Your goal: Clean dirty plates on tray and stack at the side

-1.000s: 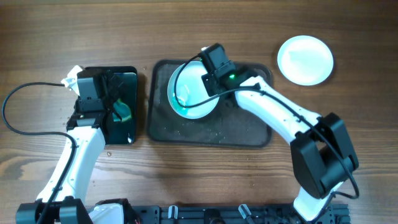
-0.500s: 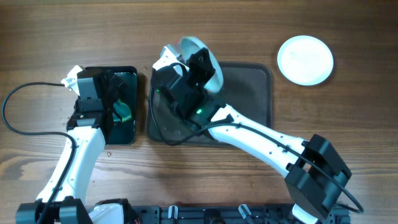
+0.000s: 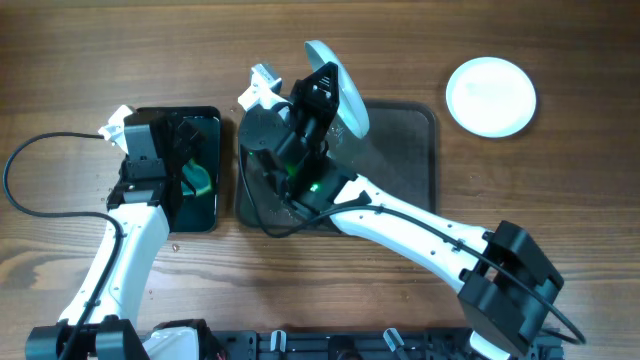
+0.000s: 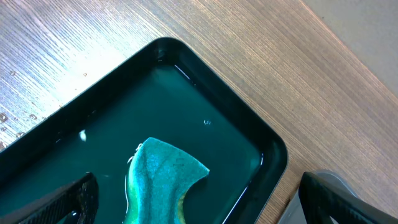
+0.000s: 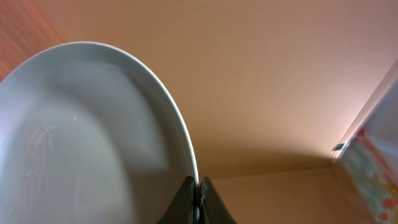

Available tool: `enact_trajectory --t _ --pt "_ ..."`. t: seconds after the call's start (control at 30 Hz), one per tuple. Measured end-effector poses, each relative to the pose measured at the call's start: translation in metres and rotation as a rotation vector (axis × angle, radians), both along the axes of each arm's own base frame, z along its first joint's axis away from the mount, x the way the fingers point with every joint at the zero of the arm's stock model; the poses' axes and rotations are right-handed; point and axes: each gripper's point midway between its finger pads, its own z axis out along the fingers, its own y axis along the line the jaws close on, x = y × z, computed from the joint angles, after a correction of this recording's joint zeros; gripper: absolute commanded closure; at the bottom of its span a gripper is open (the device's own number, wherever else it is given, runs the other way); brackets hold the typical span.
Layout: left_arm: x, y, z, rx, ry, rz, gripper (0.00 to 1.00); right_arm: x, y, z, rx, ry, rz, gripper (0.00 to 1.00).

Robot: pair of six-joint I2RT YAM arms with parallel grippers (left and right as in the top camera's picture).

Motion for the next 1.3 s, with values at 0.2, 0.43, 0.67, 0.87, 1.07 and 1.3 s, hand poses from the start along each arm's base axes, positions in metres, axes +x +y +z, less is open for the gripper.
enact_trajectory --t 0.2,0.43,0.67,0.87,1.07,1.3 --pt "0.000 0.000 0.000 0.000 0.000 0.000 0.00 0.009 0.002 -0.064 0.230 0.183 0.117 0.96" --pt "0.000 0.000 0.000 0.000 0.000 0.000 0.00 0.043 -0.049 -0.103 0.844 0.372 0.044 0.96" --pt "0.000 0.000 0.000 0.000 0.000 0.000 0.00 0.090 -0.227 -0.095 1.619 0.328 -0.237 0.96" --pt "0.000 0.000 0.000 0.000 0.000 0.000 0.00 0.088 -0.359 -0.143 1.857 0.165 -0.561 0.96" --pt "0.000 0.000 0.000 0.000 0.000 0.000 0.00 0.072 -0.414 -0.187 1.885 0.100 -0.775 0.96" --pt "0.000 0.000 0.000 0.000 0.000 0.000 0.00 0.067 -0.425 -0.210 1.844 0.082 -0.865 0.54"
